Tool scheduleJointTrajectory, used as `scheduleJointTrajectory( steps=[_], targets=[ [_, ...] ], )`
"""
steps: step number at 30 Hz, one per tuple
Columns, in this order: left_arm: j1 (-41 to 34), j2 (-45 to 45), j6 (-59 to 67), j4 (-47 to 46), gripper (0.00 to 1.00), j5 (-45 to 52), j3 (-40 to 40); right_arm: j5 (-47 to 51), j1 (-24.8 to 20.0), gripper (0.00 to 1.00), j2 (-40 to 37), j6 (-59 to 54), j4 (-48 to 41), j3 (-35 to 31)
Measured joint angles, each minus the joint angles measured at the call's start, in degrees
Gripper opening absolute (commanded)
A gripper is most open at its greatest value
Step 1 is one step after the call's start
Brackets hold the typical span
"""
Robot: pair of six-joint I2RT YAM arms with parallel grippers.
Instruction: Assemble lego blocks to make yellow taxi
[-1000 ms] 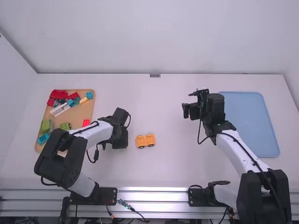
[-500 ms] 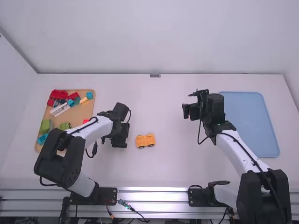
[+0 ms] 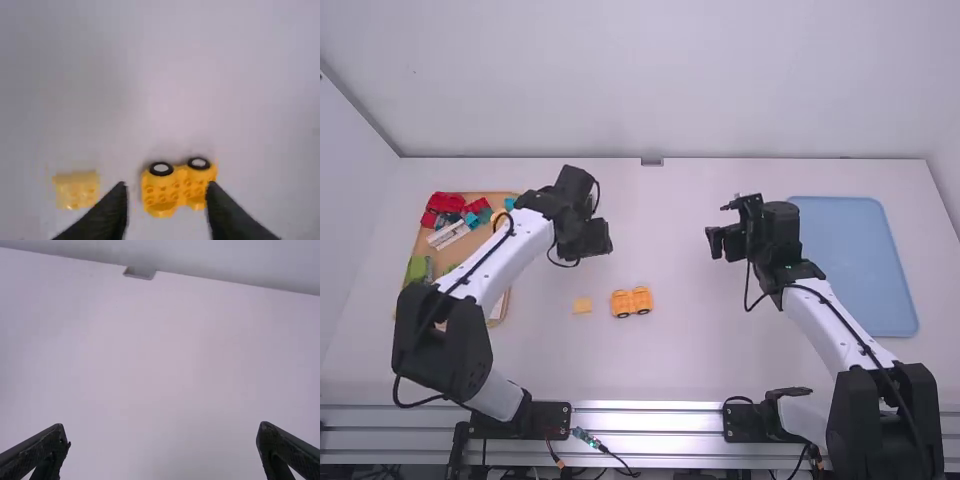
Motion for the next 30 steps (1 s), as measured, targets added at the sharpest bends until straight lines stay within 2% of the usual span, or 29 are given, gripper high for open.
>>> scheduleJointTrajectory(
  steps=[2,8,12,15,20,26,30],
  targets=[
    [-0.02,0.02,8.24,0.33,0.99,0.72,0.96,-3.15,0.0,0.99,0.0,-2.27,-1.03,0.0],
    [-0.02,0.0,16.33,3.45,0.99,-1.68,1.29,-10.88,0.0,0.99,0.0,-8.52,-4.24,0.02],
    [0.0,0.0,26.56,9.18,0.99,-4.13,1.03,-21.49,0.0,0.99,0.0,-18.53,-9.14,0.02],
    [0.44,-0.11,34.51,12.57,0.99,-1.53,-0.61,-27.1,0.0,0.99,0.07,-24.85,-11.17,0.02],
    [4.61,-0.76,55.08,12.48,0.99,13.31,-7.58,-35.23,0.0,0.99,3.8,-33.33,-10.38,0.02],
    [14.95,-3.56,79.38,6.36,0.99,30.21,-14.05,-43.52,0.0,0.99,14.36,-44.92,-8.9,0.02],
    [20.59,-4.28,86.25,12.79,0.99,33.2,-19.96,-45.24,0.0,0.99,19.74,-48.52,-5.84,0.02]
  ],
)
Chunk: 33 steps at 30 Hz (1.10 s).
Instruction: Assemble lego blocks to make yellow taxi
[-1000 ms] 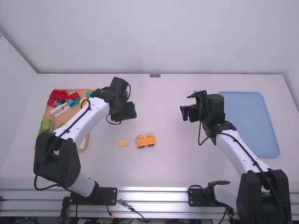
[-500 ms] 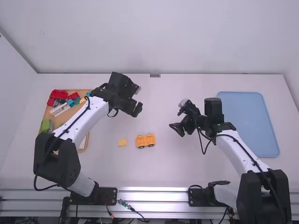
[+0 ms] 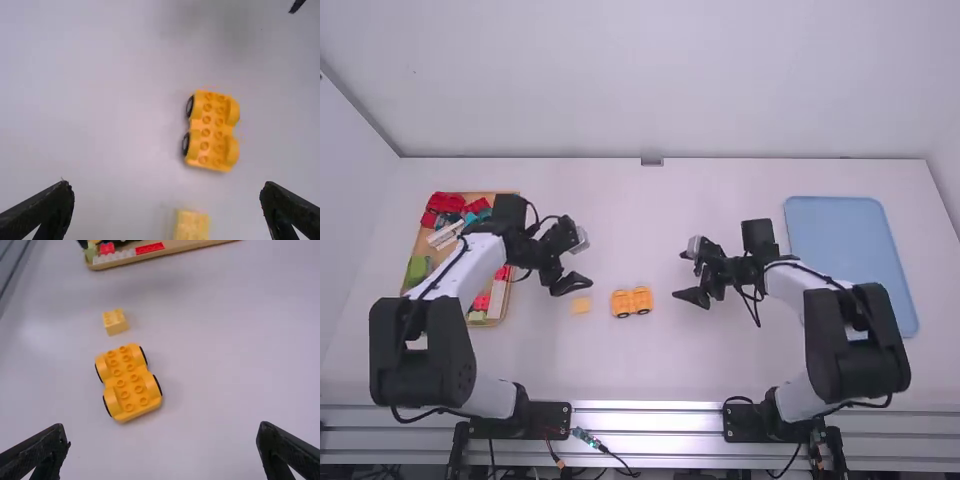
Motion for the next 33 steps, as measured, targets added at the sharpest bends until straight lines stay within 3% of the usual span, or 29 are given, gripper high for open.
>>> scheduleJointTrajectory(
  steps=[4,9,14,22,26,33],
  targets=[
    [2.73,0.0,0.57,6.51,0.99,0.22,-6.6,-1.88,0.37,0.99,2.86,-0.76,5.29,0.0],
    [3.96,0.0,15.58,6.75,0.99,3.48,-14.34,-1.05,3.56,0.99,3.96,0.2,7.69,0.0],
    [4.37,0.61,19.85,18.86,0.99,5.92,-20.9,2.45,8.33,0.99,4.0,0.52,8.37,0.0],
    [4.35,5.2,20.04,21.24,0.99,7.93,-21.16,8.74,14.36,0.99,5.46,0.5,10.1,0.0],
    [4.39,7.13,20.85,22.8,0.92,7.93,-21.16,9.49,14.21,0.99,6.19,0.5,10.23,0.0],
    [5.22,12.04,20.85,26.16,0.91,9.44,-21.14,9.92,13.62,0.99,6.19,0.55,10.05,0.0]
  ],
)
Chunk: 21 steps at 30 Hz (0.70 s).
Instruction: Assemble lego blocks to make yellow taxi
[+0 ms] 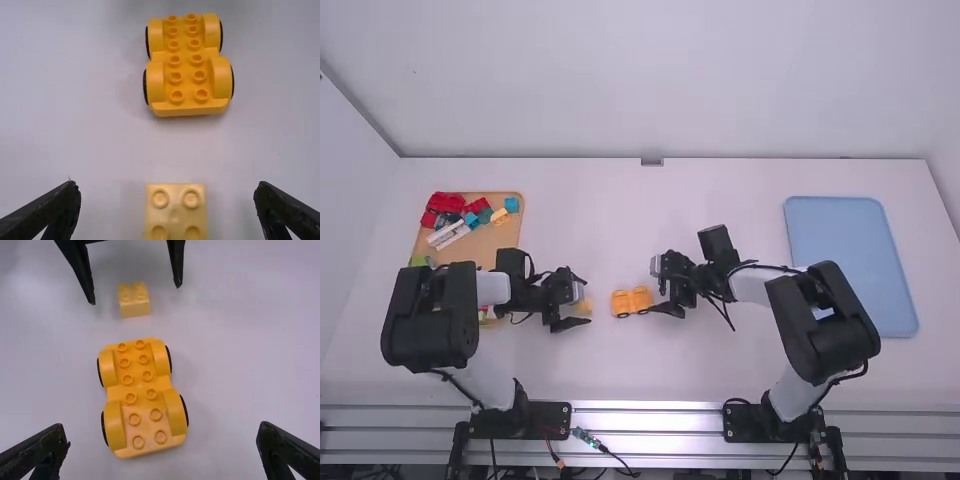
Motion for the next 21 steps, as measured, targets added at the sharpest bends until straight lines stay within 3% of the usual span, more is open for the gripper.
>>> scheduleJointTrajectory(
  steps=[10,11,15,21],
  targets=[
    [0.0,4.87,3.85,-9.31,0.77,0.42,5.64,-0.72,-0.02,1.0,0.0,-0.24,-0.09,0.0],
    [0.0,4.98,4.42,-9.94,0.69,0.42,6.08,-0.76,-0.02,1.0,0.0,-0.24,-0.13,0.0],
    [0.0,5.03,6.47,-9.38,0.57,0.15,6.16,-0.7,0.0,1.0,0.0,-0.26,-0.13,0.0],
    [0.07,5.03,6.82,-6.34,0.49,-0.33,4.35,-0.68,0.0,1.0,0.0,-0.24,-0.15,0.0]
  ],
)
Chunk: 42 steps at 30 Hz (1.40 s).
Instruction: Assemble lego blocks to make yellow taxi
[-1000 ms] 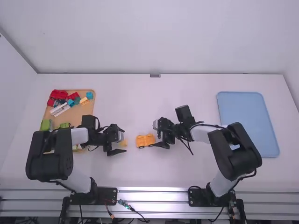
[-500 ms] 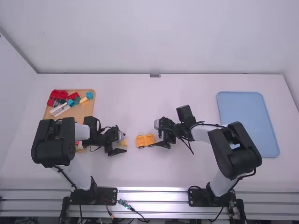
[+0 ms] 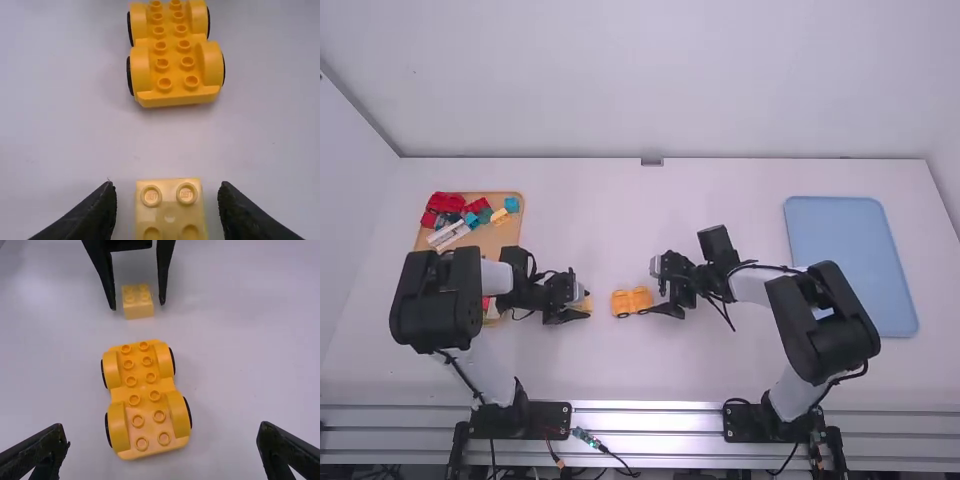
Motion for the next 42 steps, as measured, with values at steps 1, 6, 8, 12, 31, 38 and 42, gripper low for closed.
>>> scheduleJointTrajectory(
  steps=[1,6,8,12,31,38,42],
  targets=[
    [0.0,0.0,0.07,0.28,0.48,-0.02,-0.31,0.0,0.0,1.0,0.0,0.0,0.0,0.0],
    [0.04,0.0,-0.22,0.52,0.39,0.02,-0.87,0.0,0.0,0.99,0.0,0.0,-0.04,0.0],
    [0.02,0.0,-0.44,0.52,0.35,-0.04,-0.9,-0.02,0.0,0.98,0.0,-0.02,-0.04,0.0],
    [0.02,0.0,-0.66,0.35,0.33,-0.17,-0.87,-0.02,-0.02,0.98,0.0,-0.02,-0.07,0.0],
    [0.02,0.0,-4.09,1.75,0.06,0.09,-0.81,-7.65,0.09,0.99,10.34,-1.14,10.95,0.02],
    [0.02,0.0,-4.74,1.7,0.04,0.07,-0.76,-7.15,2.84,0.99,13.64,1.2,18.14,0.11],
    [0.04,0.0,-4.79,1.57,0.02,0.07,-0.72,-5.7,4.87,0.96,15.02,3.91,20.44,0.11]
  ],
)
